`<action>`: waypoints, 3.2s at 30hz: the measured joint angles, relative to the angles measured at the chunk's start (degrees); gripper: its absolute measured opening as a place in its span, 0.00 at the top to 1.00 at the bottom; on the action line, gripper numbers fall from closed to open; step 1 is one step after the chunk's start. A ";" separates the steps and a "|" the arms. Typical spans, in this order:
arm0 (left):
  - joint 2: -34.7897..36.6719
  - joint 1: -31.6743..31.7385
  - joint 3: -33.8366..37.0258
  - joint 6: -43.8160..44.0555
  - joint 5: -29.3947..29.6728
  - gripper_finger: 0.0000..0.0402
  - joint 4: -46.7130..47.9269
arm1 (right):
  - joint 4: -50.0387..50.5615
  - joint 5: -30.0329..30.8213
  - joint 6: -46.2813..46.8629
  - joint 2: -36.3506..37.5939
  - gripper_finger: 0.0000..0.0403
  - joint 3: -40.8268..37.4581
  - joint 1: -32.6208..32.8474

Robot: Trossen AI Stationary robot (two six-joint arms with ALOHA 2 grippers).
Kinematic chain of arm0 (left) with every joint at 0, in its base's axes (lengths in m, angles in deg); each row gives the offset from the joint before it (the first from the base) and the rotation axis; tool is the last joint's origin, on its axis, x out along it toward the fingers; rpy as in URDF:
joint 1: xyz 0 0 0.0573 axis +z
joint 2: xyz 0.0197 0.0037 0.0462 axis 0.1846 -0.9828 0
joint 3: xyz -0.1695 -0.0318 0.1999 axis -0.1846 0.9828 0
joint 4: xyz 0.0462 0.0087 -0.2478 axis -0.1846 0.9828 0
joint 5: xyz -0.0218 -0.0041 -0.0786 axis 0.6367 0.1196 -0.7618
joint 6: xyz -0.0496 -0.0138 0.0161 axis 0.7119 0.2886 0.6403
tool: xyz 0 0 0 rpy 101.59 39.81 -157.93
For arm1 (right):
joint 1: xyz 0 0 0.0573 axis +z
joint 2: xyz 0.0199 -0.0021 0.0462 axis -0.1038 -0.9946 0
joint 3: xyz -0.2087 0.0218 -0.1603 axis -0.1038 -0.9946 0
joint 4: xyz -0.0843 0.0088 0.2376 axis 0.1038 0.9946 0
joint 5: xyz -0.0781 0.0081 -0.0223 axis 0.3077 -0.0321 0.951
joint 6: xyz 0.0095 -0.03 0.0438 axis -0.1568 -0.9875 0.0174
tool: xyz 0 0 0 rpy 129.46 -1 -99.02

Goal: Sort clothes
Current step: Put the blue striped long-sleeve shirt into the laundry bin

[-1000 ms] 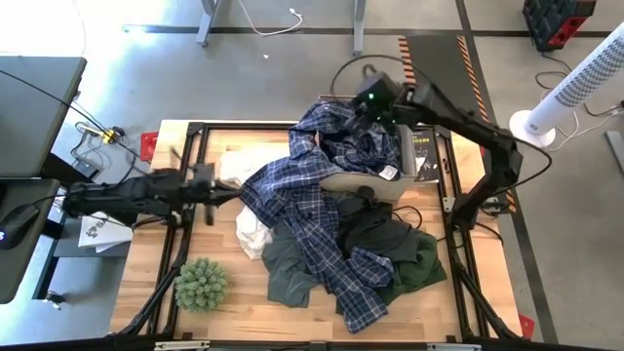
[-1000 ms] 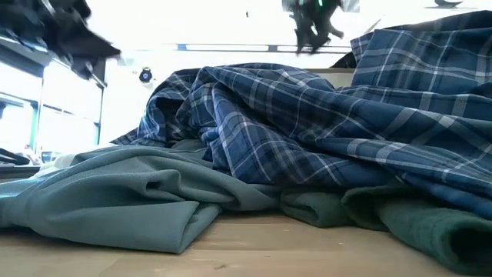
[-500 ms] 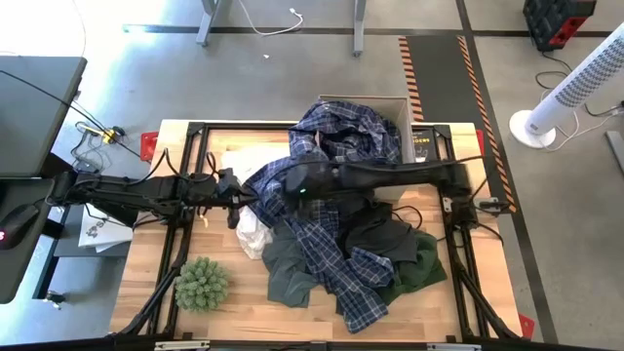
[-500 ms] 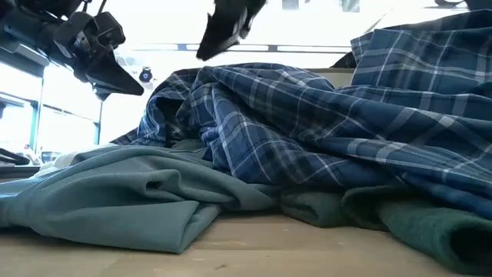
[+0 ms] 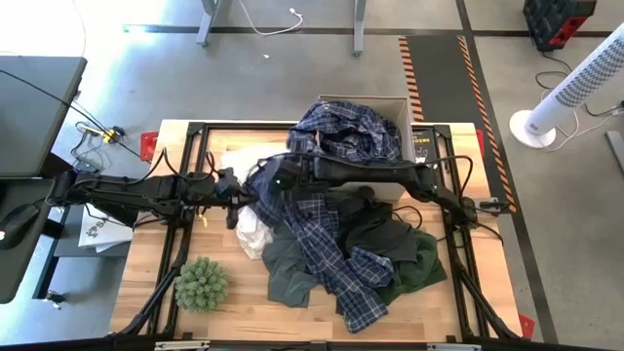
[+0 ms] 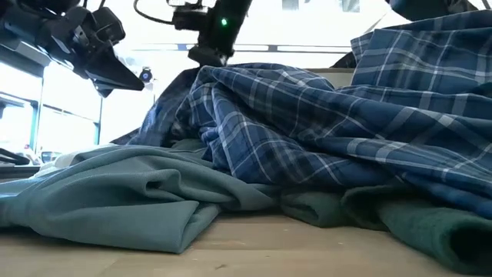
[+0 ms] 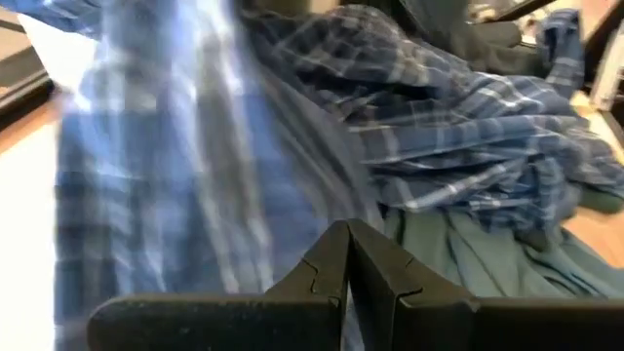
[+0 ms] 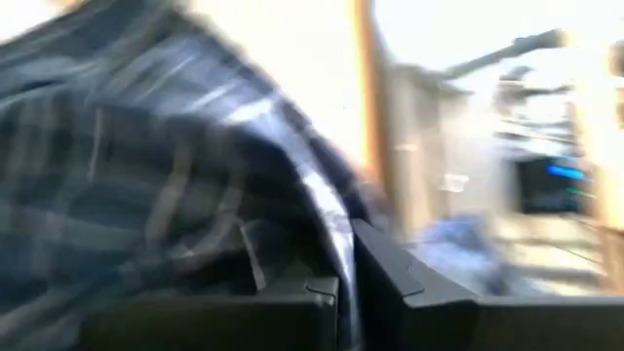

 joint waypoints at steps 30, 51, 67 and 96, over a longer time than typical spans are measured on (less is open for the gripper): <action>-0.02 -0.70 0.09 -0.27 -3.66 0.98 0.95 | -1.07 -4.32 39.70 29.96 1.00 -45.37 -20.66; -0.02 -0.76 0.09 -0.37 -3.69 0.98 1.03 | -7.02 -25.73 24.05 30.14 0.57 -27.76 -20.48; -0.02 -0.79 0.09 -1.88 -2.11 0.98 0.14 | -9.89 -4.86 -2.74 8.55 0.57 -16.10 -15.76; -0.02 -0.78 0.09 -0.38 -2.08 0.98 2.36 | 29.44 12.28 43.13 23.20 1.00 -7.28 -13.67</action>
